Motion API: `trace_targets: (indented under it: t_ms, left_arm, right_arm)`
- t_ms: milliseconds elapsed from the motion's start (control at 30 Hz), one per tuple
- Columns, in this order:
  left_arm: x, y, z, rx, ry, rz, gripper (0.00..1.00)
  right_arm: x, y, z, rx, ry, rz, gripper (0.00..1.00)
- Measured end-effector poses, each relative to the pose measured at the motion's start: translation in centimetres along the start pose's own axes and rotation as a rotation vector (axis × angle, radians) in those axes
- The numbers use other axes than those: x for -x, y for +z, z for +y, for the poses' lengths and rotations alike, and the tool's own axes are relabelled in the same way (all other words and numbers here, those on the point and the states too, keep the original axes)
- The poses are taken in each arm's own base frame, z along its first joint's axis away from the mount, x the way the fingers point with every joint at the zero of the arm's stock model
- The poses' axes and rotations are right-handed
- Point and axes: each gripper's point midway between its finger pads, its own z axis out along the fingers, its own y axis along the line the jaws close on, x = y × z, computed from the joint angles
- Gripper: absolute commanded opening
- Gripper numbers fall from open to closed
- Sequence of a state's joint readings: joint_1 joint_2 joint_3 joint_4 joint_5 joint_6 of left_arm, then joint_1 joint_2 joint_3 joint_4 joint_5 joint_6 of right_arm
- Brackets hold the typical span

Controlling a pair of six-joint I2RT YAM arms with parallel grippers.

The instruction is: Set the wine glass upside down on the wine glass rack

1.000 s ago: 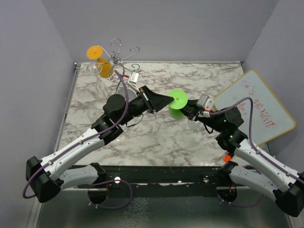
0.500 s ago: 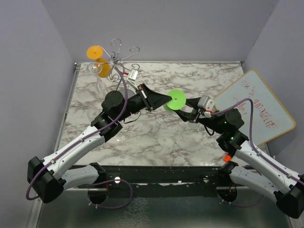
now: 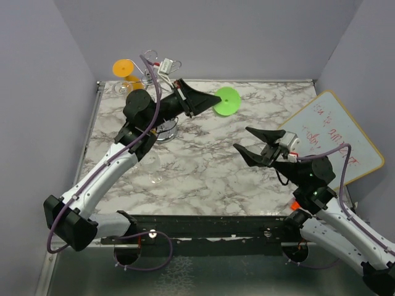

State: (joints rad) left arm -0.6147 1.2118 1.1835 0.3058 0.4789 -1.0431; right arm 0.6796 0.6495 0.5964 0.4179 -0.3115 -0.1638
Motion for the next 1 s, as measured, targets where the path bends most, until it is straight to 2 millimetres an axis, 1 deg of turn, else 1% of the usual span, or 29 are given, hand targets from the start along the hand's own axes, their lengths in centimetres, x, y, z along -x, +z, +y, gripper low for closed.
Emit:
trace_targets:
  t_ms: [100, 167, 200, 300, 400, 533, 600, 633, 767, 833, 967, 1000]
  left_arm:
    - [2.9, 0.9, -0.8, -0.029, 0.046, -0.015, 0.0]
    - [4.8, 1.4, -1.5, -0.041, 0.08, -0.032, 0.0]
    - [6.2, 1.8, -1.6, -0.038, 0.105, -0.045, 0.0]
    - [9.5, 2.2, -2.4, -0.039, 0.175, -0.085, 0.0]
    - [12.7, 1.8, -2.7, -0.022, 0.228, -0.137, 0.0]
    - [17.6, 0.1, -2.4, 0.024, 0.3, -0.232, 0.0]
    - [19.4, -0.7, -2.1, 0.046, 0.326, -0.268, 0.0]
    - [20.4, -1.3, -1.8, 0.065, 0.339, -0.289, 0.0]
    - [22.8, -2.9, -0.1, 0.128, 0.387, -0.34, 0.0]
    - [23.9, -3.7, 1.1, 0.172, 0.41, -0.365, 0.0]
    - [25.5, -5.0, 3.6, 0.228, 0.422, -0.395, 0.0]
    - [26.2, -5.6, 4.7, 0.248, 0.423, -0.408, 0.0]
  right_arm:
    - [0.8, -0.9, -0.5, -0.049, 0.021, -0.025, 0.72]
    - [1.5, -1.2, -1.0, -0.081, 0.04, -0.042, 0.72]
    - [1.8, -1.4, -1.2, -0.096, 0.045, -0.052, 0.72]
    - [2.6, -1.7, -1.6, -0.123, 0.071, -0.074, 0.72]
    - [2.6, -1.6, -1.6, -0.129, 0.095, -0.071, 0.72]
    - [2.1, -1.4, -1.5, -0.128, 0.12, -0.058, 0.72]
    - [2.0, -1.3, -1.5, -0.127, 0.136, -0.055, 0.72]
    - [1.9, -1.3, -1.4, -0.127, 0.143, -0.054, 0.72]
    - [2.0, -1.3, -1.4, -0.126, 0.164, -0.058, 0.72]
    - [2.2, -1.2, -1.4, -0.126, 0.175, -0.066, 0.72]
    - [2.1, -1.0, -1.3, -0.125, 0.187, -0.067, 0.72]
    - [2.0, -0.9, -1.3, -0.125, 0.191, -0.065, 0.72]
